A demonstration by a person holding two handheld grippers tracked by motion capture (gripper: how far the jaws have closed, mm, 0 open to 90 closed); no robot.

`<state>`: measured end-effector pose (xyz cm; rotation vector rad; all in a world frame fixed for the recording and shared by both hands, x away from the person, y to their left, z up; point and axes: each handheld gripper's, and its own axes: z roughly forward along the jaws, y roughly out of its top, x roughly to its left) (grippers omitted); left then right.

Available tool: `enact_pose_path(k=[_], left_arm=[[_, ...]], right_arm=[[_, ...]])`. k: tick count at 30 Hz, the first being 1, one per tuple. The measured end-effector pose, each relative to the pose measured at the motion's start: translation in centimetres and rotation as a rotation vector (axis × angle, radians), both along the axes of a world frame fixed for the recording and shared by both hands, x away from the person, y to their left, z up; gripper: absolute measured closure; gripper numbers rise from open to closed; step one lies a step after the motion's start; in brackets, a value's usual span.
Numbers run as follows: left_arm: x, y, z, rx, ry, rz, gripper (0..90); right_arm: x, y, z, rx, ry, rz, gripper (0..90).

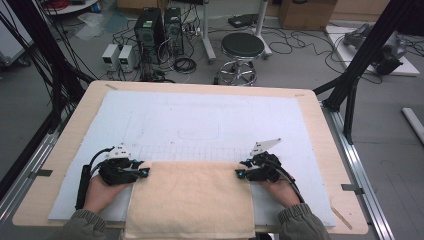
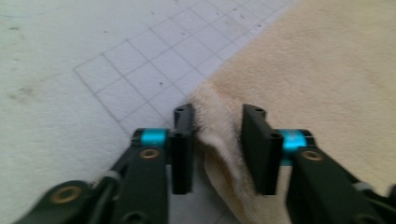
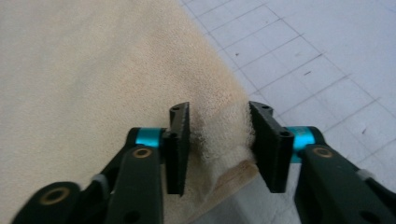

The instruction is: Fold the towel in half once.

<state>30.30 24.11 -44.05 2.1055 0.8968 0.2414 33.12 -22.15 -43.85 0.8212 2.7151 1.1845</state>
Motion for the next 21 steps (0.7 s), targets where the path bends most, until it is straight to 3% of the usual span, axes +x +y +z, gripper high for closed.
enact_pose_path(k=[4, 10, 16, 21], left_arm=[[0.0, -0.1, 0.2, 0.008, -0.001, -0.019, 77.3], [1.1, -0.3, 1.0, 0.029, -0.033, 0.025, 80.3], [4.7, -0.9, 3.9, 0.032, -0.119, 0.117, 80.9], [8.4, -1.4, 7.0, 0.028, -0.165, 0.182, 81.1]], right_arm=[[0.0, 0.1, 0.1, 0.008, 0.019, 0.035, 79.7], [0.8, 0.4, 1.0, -0.029, -0.015, 0.028, 82.2], [3.9, 1.1, 3.5, -0.07, -0.09, -0.026, 82.7], [7.7, 0.8, 6.1, -0.041, -0.131, -0.116, 83.1]])
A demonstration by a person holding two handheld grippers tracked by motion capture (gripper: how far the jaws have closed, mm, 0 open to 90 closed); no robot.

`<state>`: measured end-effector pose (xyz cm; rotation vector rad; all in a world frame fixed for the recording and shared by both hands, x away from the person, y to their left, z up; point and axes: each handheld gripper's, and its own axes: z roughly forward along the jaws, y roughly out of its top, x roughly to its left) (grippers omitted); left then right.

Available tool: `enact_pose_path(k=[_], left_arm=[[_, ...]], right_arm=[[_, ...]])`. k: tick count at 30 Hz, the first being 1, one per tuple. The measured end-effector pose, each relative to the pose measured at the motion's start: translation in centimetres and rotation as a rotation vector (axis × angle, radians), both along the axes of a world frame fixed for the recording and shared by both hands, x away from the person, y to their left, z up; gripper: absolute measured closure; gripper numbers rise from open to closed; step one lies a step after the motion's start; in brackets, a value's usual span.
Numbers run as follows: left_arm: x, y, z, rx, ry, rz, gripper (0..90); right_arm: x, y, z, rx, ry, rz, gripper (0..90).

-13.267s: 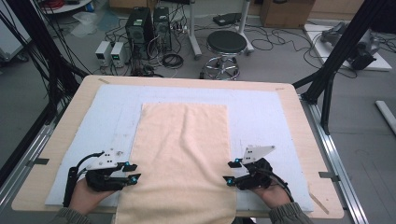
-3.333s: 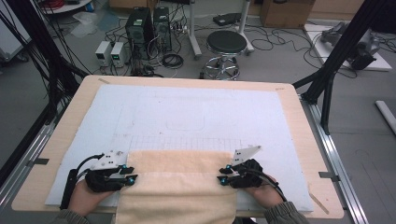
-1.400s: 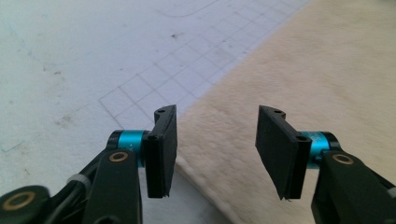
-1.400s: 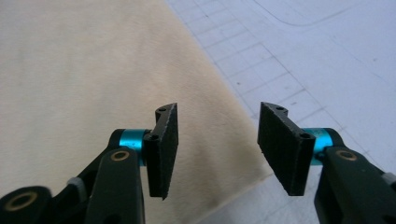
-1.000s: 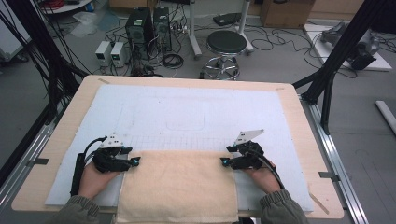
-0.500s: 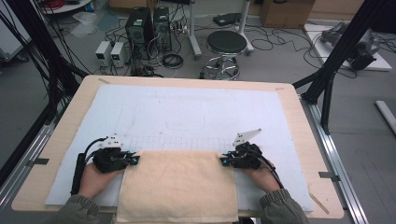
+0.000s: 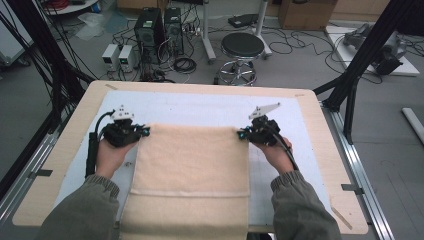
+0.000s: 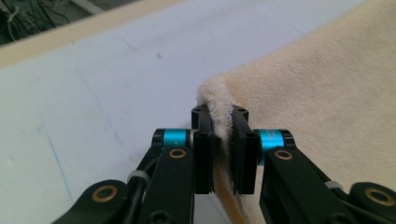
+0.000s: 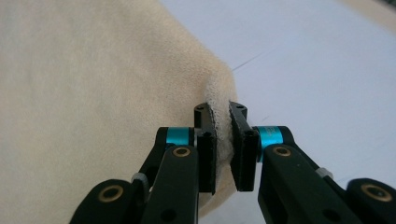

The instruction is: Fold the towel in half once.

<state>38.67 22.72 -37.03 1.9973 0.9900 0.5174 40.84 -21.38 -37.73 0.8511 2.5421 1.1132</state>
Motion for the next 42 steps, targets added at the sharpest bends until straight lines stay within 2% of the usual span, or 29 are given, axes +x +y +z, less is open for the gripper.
enact_pose_path(k=[2, 5, 7, 9, 10, 11, 12, 15, 17, 18, 19, 21, 25, 26, 30, 34, 35, 37, 40, 42], left_arm=[[1.2, -0.4, 1.4, 0.002, -0.03, 0.02, 81.1], [3.2, -0.5, 3.4, 0.015, -0.041, 0.043, 80.8], [3.8, -0.6, 3.7, 0.017, -0.039, 0.062, 78.4], [4.0, -0.4, 3.4, 0.049, -0.028, 0.083, 65.6], [3.9, -0.1, 2.9, 0.05, -0.01, 0.083, 62.5], [3.7, 0.2, 2.5, 0.045, -0.006, 0.086, 60.4], [3.4, 0.5, 2.1, 0.04, -0.003, 0.089, 57.1], [2.5, 1.4, 0.9, 0.02, 0.011, 0.093, 53.3], [1.7, 1.8, 0.2, 0.006, 0.01, 0.079, 51.7], [1.5, 1.9, 0.0, 0.007, 0.027, 0.065, 51.0], [1.0, 1.8, -0.2, 0.017, 0.025, 0.052, 50.0], [0.2, 1.9, -0.4, 0.004, 0.003, 0.037, 49.0], [-1.7, 1.9, -1.1, 0.002, -0.012, 0.001, 46.2], [-2.0, 1.8, -1.3, 0.0, -0.014, -0.007, 45.6], [-3.7, 1.7, -2.0, 0.001, -0.03, -0.029, 41.5], [-5.2, 1.7, -2.7, -0.007, -0.035, -0.053, 39.9], [-5.6, 1.7, -2.9, -0.017, -0.038, -0.055, 39.6], [-6.2, 1.7, -3.2, -0.025, -0.033, -0.064, 38.6], [-6.9, 1.7, -3.5, -0.028, -0.033, -0.069, 37.4], [-7.3, 1.6, -3.8, -0.042, -0.031, -0.073, 36.8]], right_arm=[[1.3, 0.0, 1.1, -0.009, -0.027, -0.018, 83.2], [3.0, 0.1, 3.1, -0.009, -0.059, -0.043, 83.1], [4.0, 0.1, 3.9, 0.011, -0.055, -0.057, 80.4], [4.5, 0.1, 3.6, 0.024, -0.046, -0.081, 69.9], [4.6, 0.1, 3.3, 0.025, -0.029, -0.082, 66.1], [4.6, 0.0, 2.8, 0.016, -0.007, -0.081, 61.5], [4.4, -0.2, 2.5, 0.012, -0.012, -0.08, 58.5], [3.7, -0.8, 1.7, 0.041, 0.021, -0.086, 49.9], [3.0, -1.2, 1.2, 0.046, 0.027, -0.086, 45.9], [2.4, -1.3, 1.1, 0.046, 0.035, -0.084, 43.1], [2.1, -1.4, 0.9, 0.048, 0.042, -0.084, 41.3], [1.1, -1.4, 0.7, 0.045, 0.043, -0.071, 40.0], [-0.6, -1.3, 0.5, 0.038, 0.02, -0.04, 37.6], [-1.0, -1.1, 0.4, 0.031, 0.021, -0.038, 36.5], [-2.8, -0.7, 0.1, -0.013, -0.023, -0.009, 36.3], [-4.0, -0.8, -0.5, -0.012, -0.028, -0.004, 32.5], [-4.2, -0.8, -0.6, -0.02, -0.001, -0.008, 29.7], [-4.5, -0.8, -0.6, -0.029, 0.016, 0.005, 29.1], [-5.2, -0.7, -0.2, -0.027, 0.001, 0.012, 28.1], [-5.7, -0.7, -0.2, -0.016, -0.034, 0.013, 28.2]])
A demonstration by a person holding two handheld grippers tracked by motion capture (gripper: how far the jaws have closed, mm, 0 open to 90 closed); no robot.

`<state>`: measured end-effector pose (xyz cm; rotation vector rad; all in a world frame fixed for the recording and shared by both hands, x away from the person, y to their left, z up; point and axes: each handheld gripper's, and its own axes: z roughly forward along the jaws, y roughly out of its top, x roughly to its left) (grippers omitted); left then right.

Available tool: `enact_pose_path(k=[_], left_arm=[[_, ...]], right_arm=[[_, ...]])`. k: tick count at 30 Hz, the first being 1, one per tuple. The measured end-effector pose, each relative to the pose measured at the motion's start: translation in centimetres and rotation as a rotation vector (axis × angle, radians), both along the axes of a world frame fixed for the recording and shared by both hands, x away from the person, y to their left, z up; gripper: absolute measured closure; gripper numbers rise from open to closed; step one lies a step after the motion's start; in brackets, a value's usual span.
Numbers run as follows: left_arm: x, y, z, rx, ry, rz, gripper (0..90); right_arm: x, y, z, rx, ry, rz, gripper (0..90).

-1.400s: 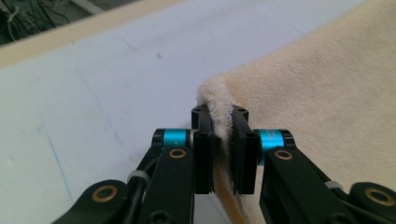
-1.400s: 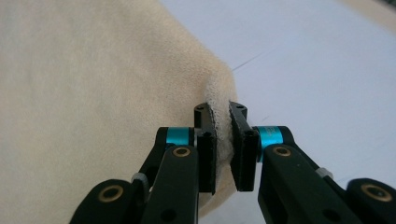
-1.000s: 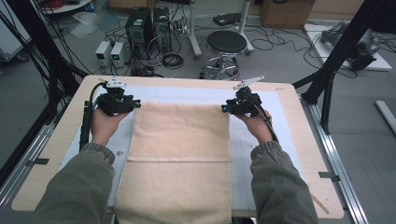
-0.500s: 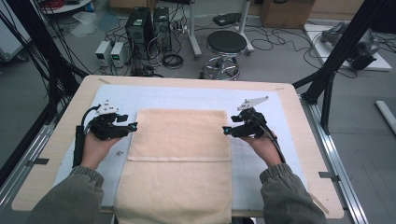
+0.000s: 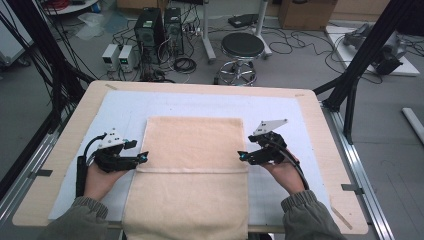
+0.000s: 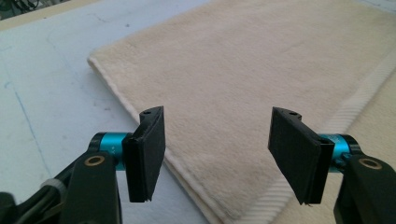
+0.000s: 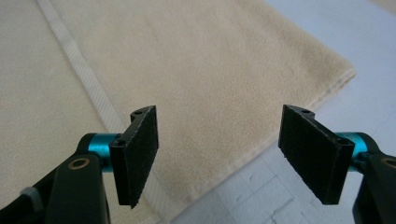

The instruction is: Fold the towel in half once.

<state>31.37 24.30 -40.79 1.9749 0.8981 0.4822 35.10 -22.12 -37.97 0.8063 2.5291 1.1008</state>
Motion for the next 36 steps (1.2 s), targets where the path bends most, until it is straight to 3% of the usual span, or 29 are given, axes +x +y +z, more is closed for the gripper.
enact_pose_path(k=[7, 13, 21, 25, 31, 36], left_arm=[[-0.9, -0.6, -0.7, 0.018, 0.024, -0.037, 34.1], [-1.1, -0.9, -1.5, 0.03, 0.052, -0.062, 37.6], [-1.3, -1.1, -2.4, 0.053, 0.08, -0.116, 50.1], [-1.2, -1.3, -2.8, 0.071, 0.099, -0.14, 59.0], [-1.1, -1.5, -3.2, 0.09, 0.094, -0.135, 67.6], [-1.0, -1.4, -3.1, 0.086, 0.098, -0.134, 75.9]], right_arm=[[-1.4, -1.1, -2.2, 0.018, 0.019, -0.004, 28.3], [-2.0, -1.1, -3.9, 0.033, 0.041, -0.001, 29.7], [-2.0, 0.3, -5.2, -0.004, 0.057, 0.072, 42.3], [-1.9, 0.6, -5.6, -0.023, 0.062, 0.076, 50.8], [-1.7, 0.6, -5.6, -0.029, 0.04, 0.084, 67.6], [-1.5, 0.6, -5.6, -0.03, 0.042, 0.095, 75.4]])
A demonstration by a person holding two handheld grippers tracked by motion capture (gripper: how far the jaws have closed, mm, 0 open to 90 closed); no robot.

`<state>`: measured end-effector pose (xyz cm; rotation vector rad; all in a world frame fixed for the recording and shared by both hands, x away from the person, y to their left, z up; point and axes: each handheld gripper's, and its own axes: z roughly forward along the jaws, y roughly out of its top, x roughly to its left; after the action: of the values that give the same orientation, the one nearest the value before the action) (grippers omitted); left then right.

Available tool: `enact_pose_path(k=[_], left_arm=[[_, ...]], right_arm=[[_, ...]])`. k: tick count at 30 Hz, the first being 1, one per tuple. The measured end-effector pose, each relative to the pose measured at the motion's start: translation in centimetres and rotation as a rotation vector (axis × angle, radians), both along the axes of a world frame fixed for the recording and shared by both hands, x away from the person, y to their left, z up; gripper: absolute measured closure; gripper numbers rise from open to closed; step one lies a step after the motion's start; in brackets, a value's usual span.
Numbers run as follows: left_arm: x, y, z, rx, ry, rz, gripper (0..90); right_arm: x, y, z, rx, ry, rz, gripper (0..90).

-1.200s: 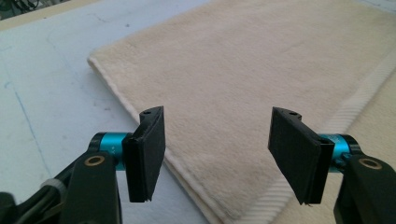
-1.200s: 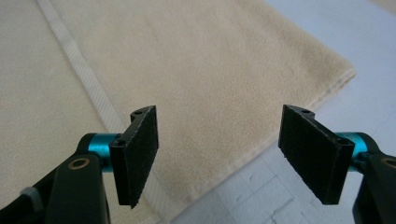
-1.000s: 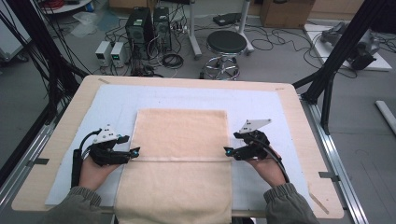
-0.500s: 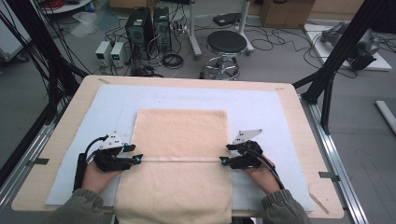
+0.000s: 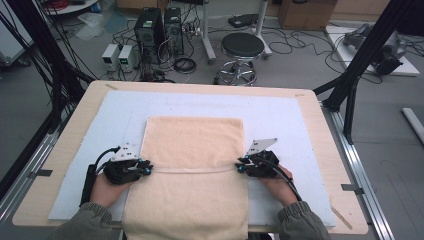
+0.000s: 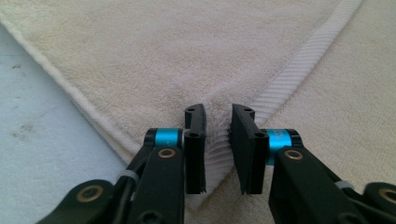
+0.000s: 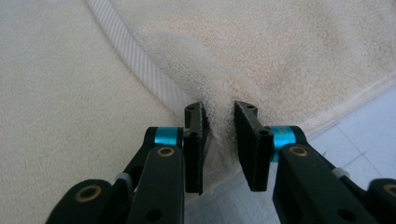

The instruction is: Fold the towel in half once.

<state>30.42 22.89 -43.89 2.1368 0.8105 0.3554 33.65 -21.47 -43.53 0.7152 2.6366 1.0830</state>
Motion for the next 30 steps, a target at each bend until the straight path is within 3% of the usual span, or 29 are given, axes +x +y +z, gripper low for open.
enact_pose_path(k=[6, 17, 20, 24, 30], left_arm=[[-0.1, 0.1, 0.6, -0.003, -0.016, 0.008, 84.4], [-1.6, 0.6, 3.0, -0.035, -0.079, 0.01, 85.2], [-2.9, 0.8, 3.8, -0.041, -0.092, -0.002, 85.2], [-5.8, 1.2, 5.0, -0.039, -0.119, -0.034, 85.3], [-12.3, 2.0, 6.8, -0.062, -0.128, -0.115, 85.5]], right_arm=[[0.2, 0.1, 0.8, 0.017, -0.008, 0.019, 79.7], [-1.2, -0.4, 2.9, 0.055, -0.023, 0.055, 80.1], [-2.5, -0.5, 3.7, 0.069, -0.026, 0.081, 80.2], [-4.8, -0.7, 4.9, 0.093, -0.023, 0.127, 80.2], [-9.9, -1.4, 7.1, 0.135, -0.017, 0.223, 79.3]])
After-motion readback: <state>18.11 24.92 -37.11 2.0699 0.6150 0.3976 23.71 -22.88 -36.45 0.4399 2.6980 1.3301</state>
